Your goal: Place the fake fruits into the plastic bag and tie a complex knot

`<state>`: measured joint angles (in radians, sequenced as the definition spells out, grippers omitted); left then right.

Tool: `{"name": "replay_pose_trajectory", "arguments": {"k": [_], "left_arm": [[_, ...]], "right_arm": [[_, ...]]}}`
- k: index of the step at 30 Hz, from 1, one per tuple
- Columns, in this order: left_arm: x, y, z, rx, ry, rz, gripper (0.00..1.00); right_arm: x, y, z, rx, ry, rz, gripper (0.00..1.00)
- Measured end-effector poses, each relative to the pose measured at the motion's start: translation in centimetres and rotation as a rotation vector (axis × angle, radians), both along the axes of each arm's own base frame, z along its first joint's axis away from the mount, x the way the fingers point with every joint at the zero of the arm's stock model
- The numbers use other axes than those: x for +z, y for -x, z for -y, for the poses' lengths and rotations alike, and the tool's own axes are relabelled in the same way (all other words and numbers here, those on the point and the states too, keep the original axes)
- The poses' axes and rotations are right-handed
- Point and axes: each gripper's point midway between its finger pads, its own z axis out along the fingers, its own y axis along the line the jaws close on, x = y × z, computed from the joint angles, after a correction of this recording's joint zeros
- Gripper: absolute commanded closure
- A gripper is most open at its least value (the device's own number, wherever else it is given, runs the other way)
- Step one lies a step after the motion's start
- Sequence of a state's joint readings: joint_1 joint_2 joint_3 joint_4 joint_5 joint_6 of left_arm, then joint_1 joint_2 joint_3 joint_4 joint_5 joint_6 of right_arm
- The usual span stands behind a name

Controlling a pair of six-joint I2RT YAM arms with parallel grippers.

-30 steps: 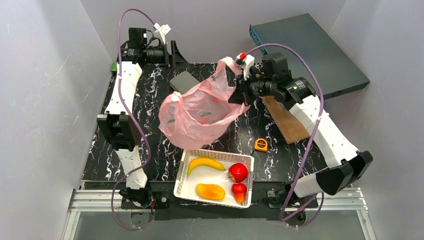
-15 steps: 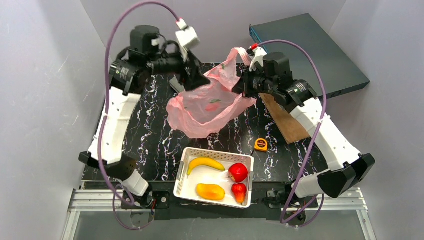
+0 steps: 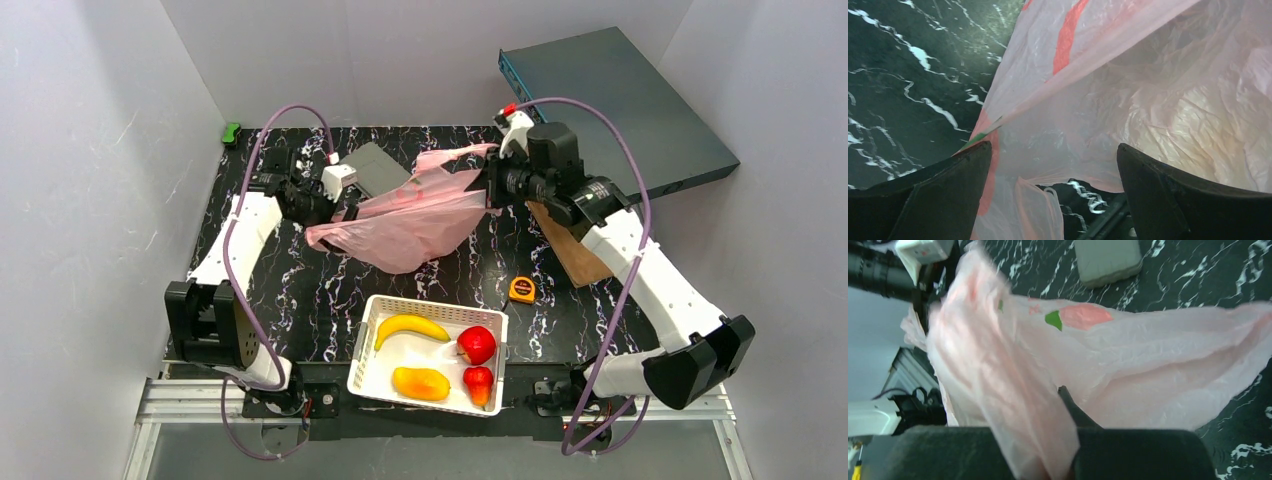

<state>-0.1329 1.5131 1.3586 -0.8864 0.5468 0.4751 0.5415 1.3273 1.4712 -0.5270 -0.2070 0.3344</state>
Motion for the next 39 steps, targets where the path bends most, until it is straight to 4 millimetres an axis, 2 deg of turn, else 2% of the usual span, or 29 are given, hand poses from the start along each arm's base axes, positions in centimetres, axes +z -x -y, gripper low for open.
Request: {"name": "replay_pose_trajectory", "arguments": {"k": [4, 7, 9, 10, 12, 13, 15, 17, 18, 21, 22, 24, 27, 28, 30, 33, 34, 36, 38, 39], "left_arm": [[-1.1, 0.4, -1.3, -0.047, 0.001, 0.059, 0.02], [0.1, 0.0, -1.0, -0.079, 0.018, 0.135, 0.02], [3.0, -1.7, 0.0, -0.100, 0.081, 0.217, 0.02], [6.2, -3.3, 1.0, -0.116, 0.140, 0.306, 0.02], [10.7, -4.1, 3.8, -0.176, 0.256, 0.418, 0.02], [11.6, -4.0, 4.6, -0.185, 0.290, 0.430, 0.02], [14.2, -2.6, 7.4, -0.224, 0.395, 0.445, 0.02], [16.2, 1.1, 10.3, -0.350, 0.430, 0.480, 0.02], [16.6, 2.9, 11.2, -0.406, 0.433, 0.489, 0.02], [16.0, 6.3, 12.7, -0.499, 0.433, 0.494, 0.02], [15.1, 6.8, 12.7, -0.509, 0.416, 0.493, 0.09], [12.4, 7.4, 12.7, -0.529, 0.365, 0.473, 0.37], [7.5, 6.3, 12.1, -0.533, 0.258, 0.413, 0.96], [6.6, 6.1, 11.9, -0.541, 0.235, 0.404, 1.00], [5.2, 6.3, 11.4, -0.576, 0.203, 0.408, 1.00], [5.3, 7.4, 10.8, -0.659, 0.187, 0.500, 1.00], [5.9, 7.9, 10.7, -0.694, 0.183, 0.551, 1.00], [7.2, 8.5, 10.4, -0.752, 0.171, 0.654, 1.00], [7.6, 8.9, 9.9, -0.781, 0.151, 0.696, 1.00], [7.4, 9.1, 9.7, -0.790, 0.140, 0.697, 1.00]], "right_arm": [[-3.2, 0.8, -0.3, 0.038, 0.038, -0.052, 0.99], [-4.1, 0.5, -0.1, 0.035, 0.048, -0.069, 0.99], [-4.0, 0.3, -0.4, 0.045, 0.042, -0.061, 0.99], [-4.3, 0.5, -1.1, 0.071, 0.044, -0.061, 0.99], [-4.7, 1.1, -2.4, 0.117, 0.072, -0.046, 0.99], [-4.8, 1.2, -2.5, 0.118, 0.081, -0.039, 0.99], [-4.9, 1.2, -2.7, 0.104, 0.102, -0.024, 0.99], [-5.0, 0.9, -2.5, 0.065, 0.104, -0.032, 0.99], [-5.0, 0.8, -2.4, 0.051, 0.102, -0.037, 0.99], [-4.8, 0.8, -2.5, 0.025, 0.079, -0.063, 0.99], [-4.6, 0.9, -2.7, 0.021, 0.061, -0.077, 0.99], [-4.2, 1.2, -3.0, 0.019, 0.027, -0.105, 0.99], [-3.7, 1.5, -3.4, 0.016, -0.010, -0.138, 0.99], [-3.6, 1.6, -3.3, 0.011, -0.016, -0.150, 0.99], [-3.7, 1.4, -2.7, -0.015, -0.026, -0.181, 0.99], [-4.5, -0.1, -0.2, -0.103, -0.039, -0.242, 0.97], [-5.0, -0.4, 0.6, -0.128, -0.039, -0.266, 0.88], [-6.0, -0.6, 1.9, -0.156, -0.048, -0.317, 0.55], [-6.2, -0.5, 2.2, -0.148, -0.064, -0.344, 0.18], [-6.1, -0.5, 2.2, -0.137, -0.072, -0.345, 0.08]]}}
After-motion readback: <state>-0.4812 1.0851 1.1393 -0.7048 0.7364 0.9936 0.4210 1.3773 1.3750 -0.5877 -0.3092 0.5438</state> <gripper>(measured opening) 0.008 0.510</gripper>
